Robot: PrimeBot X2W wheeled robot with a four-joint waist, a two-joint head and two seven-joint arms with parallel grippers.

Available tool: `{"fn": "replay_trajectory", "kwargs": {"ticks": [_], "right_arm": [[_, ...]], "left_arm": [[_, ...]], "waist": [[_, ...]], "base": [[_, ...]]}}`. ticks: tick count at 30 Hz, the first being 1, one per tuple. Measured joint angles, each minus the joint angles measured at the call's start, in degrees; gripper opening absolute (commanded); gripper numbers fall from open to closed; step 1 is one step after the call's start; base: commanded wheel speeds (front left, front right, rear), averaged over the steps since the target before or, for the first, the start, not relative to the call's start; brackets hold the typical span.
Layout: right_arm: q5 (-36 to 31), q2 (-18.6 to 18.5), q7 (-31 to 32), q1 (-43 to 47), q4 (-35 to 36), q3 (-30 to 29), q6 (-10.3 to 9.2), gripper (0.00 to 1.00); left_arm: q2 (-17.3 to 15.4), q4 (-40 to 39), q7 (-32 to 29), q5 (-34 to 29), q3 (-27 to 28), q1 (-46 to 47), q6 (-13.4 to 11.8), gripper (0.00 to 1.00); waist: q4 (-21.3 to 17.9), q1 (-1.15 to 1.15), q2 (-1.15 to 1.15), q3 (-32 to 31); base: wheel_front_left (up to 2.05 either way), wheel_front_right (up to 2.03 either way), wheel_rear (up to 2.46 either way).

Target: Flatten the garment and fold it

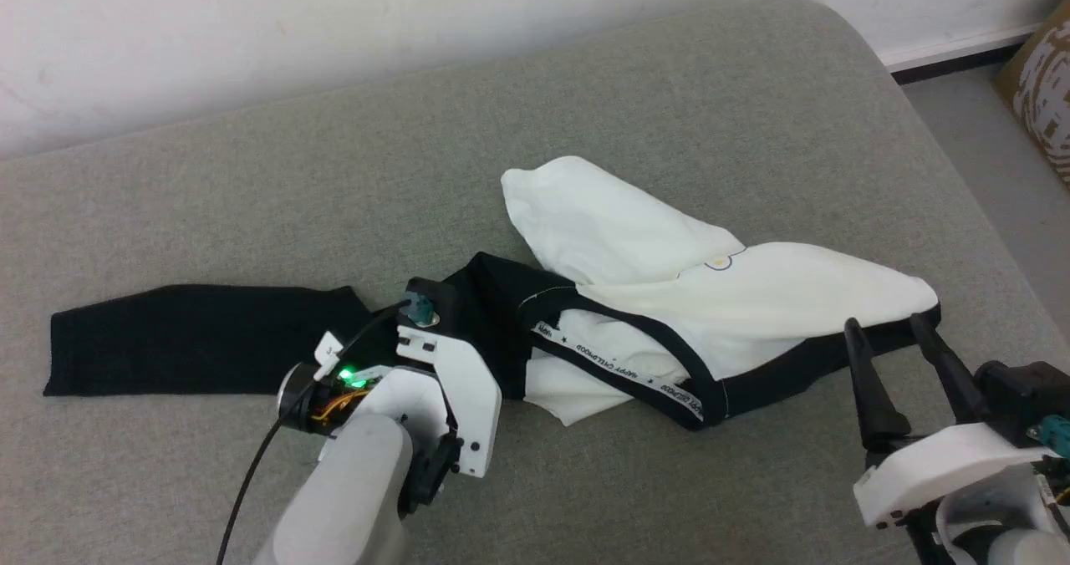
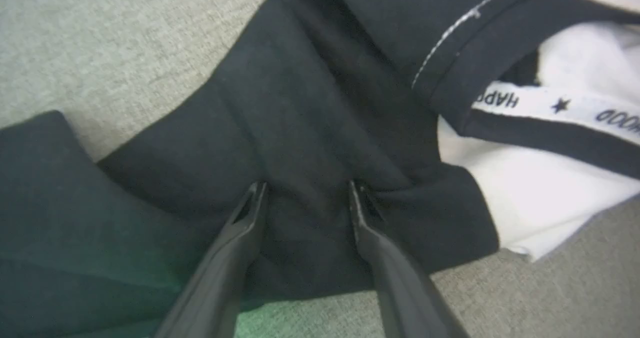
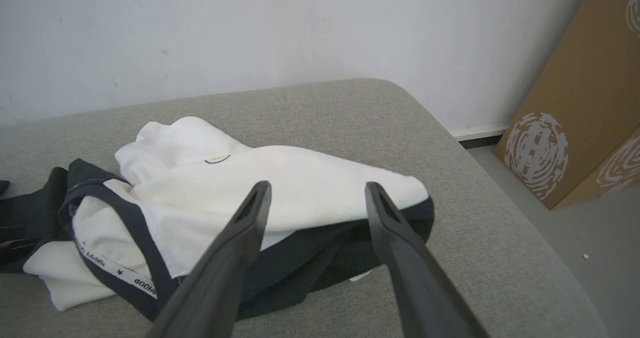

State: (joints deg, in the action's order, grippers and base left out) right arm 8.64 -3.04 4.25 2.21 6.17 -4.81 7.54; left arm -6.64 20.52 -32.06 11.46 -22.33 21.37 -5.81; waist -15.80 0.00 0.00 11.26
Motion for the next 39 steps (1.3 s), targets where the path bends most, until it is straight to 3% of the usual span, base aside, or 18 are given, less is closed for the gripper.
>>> {"fn": "replay_trajectory", "kwargs": {"ticks": [3, 7, 15, 23, 29, 30, 31, 39], "right_arm": [[0.1, 0.0, -0.3, -0.8, -0.9, 1.4, 0.0, 1.0], [0.1, 0.0, -0.5, -0.9, -1.3, 1.8, 0.0, 1.0], [-0.1, 0.0, -0.6, -1.0, -1.2, 2.9, 0.0, 1.0], [-0.2, 0.0, 0.8, -1.0, -0.7, 3.7, 0.0, 1.0], [-0.4, 0.0, 2.3, -0.9, -0.1, 5.4, 0.0, 1.0], [-0.4, 0.0, 2.7, -0.9, 0.0, 5.6, 0.0, 1.0], [-0.5, 0.0, 3.4, -0.8, 0.0, 5.8, 0.0, 1.0], [-0.8, 0.0, 10.4, -0.5, -1.1, 7.3, 0.0, 1.0]], "left_arm": [[-0.1, -0.2, -0.7, 0.7, -0.1, 0.2, 0.8, 0.0], [0.2, -0.5, 4.4, 1.4, 0.6, -0.4, 0.4, 0.0], [-1.4, -5.0, 18.3, 4.3, 10.2, -4.4, -6.1, 0.0], [-5.4, -12.8, 20.1, 6.9, 17.8, -15.2, -10.7, 0.0], [-5.2, -16.2, 22.3, 8.8, 20.6, -21.6, -12.6, 0.0], [-4.6, -16.6, 23.6, 9.3, 20.9, -22.1, -12.6, 0.64], [-3.9, -17.0, 24.8, 10.0, 21.0, -22.5, -12.4, 1.0], [-0.8, -19.5, 44.5, 9.3, 21.3, -22.4, -9.1, 1.0]], "waist": [[0.3, 0.0, 0.0, 0.1], [1.3, 0.01, 0.0, 0.2], [4.5, 0.01, 0.0, -0.7], [9.7, 0.0, 0.0, -1.8], [13.7, 0.0, 0.0, -2.2], [14.3, 0.0, 0.0, -2.3], [14.9, 0.0, 0.0, -2.3], [18.6, 0.0, 0.0, -2.5]], "base": [[0.0, 0.0, 0.0], [0.0, 0.0, 0.0], [0.0, 0.0, 0.0], [0.0, 0.0, 0.0], [0.0, 0.0, 0.0], [0.0, 0.0, 0.0], [0.0, 0.0, 0.0], [0.0, 0.0, 0.0]]}}
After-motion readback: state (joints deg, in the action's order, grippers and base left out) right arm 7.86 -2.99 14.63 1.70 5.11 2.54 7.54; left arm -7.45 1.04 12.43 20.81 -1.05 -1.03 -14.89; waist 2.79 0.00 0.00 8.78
